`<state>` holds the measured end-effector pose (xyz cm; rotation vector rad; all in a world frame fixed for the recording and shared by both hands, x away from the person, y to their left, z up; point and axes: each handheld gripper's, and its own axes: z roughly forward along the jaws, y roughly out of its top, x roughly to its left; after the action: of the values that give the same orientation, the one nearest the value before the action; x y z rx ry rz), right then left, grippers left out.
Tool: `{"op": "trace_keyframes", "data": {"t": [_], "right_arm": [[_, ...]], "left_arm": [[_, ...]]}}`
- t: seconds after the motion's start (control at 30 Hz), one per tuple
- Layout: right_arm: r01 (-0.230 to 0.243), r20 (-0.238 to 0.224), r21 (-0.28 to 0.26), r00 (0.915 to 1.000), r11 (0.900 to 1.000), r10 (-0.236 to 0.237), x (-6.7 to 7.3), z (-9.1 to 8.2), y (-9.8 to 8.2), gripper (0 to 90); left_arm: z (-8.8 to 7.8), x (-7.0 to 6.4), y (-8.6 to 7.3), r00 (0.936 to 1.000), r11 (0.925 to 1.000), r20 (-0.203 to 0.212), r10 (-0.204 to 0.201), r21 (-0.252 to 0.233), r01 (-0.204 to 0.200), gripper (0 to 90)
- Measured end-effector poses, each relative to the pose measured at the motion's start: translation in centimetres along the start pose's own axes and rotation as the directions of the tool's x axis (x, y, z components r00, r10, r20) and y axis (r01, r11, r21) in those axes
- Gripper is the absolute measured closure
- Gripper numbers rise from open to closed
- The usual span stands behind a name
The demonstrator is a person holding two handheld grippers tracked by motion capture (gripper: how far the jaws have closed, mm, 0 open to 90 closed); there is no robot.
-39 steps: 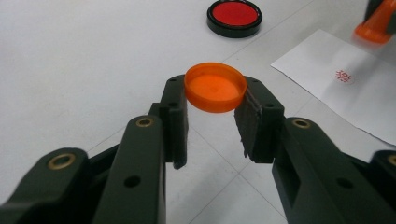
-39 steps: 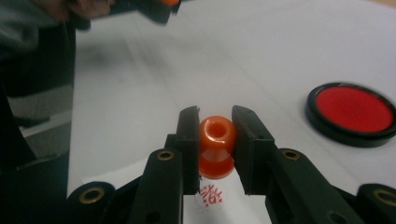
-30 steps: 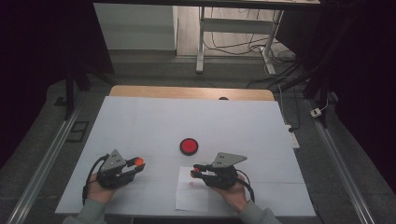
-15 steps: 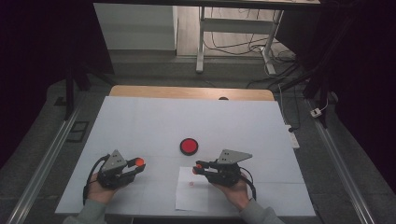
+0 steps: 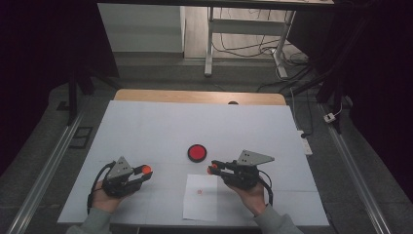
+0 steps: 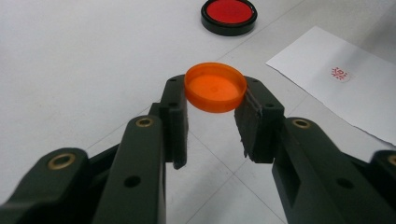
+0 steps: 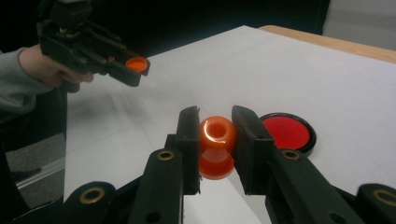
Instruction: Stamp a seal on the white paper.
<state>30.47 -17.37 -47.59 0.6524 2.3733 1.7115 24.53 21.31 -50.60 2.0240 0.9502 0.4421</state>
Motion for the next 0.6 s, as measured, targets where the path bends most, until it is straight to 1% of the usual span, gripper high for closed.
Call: {"op": "trace_keyframes", "data": {"t": [0.23,0.6], "right_arm": [[-0.006,0.015,-0.02,0.9999,1.0,0.006,-0.4,-0.66,0.39,72.1],[-0.008,0.021,-0.023,0.9998,1.0,0.008,-0.57,-0.91,0.45,72.2]], "left_arm": [[0.05,-0.06,0.0,1.0,1.0,0.002,0.003,0.001,-0.003,65.1],[0.19,-0.14,0.01,1.0,1.0,0.005,0.005,0.006,-0.005,65.1]]}}
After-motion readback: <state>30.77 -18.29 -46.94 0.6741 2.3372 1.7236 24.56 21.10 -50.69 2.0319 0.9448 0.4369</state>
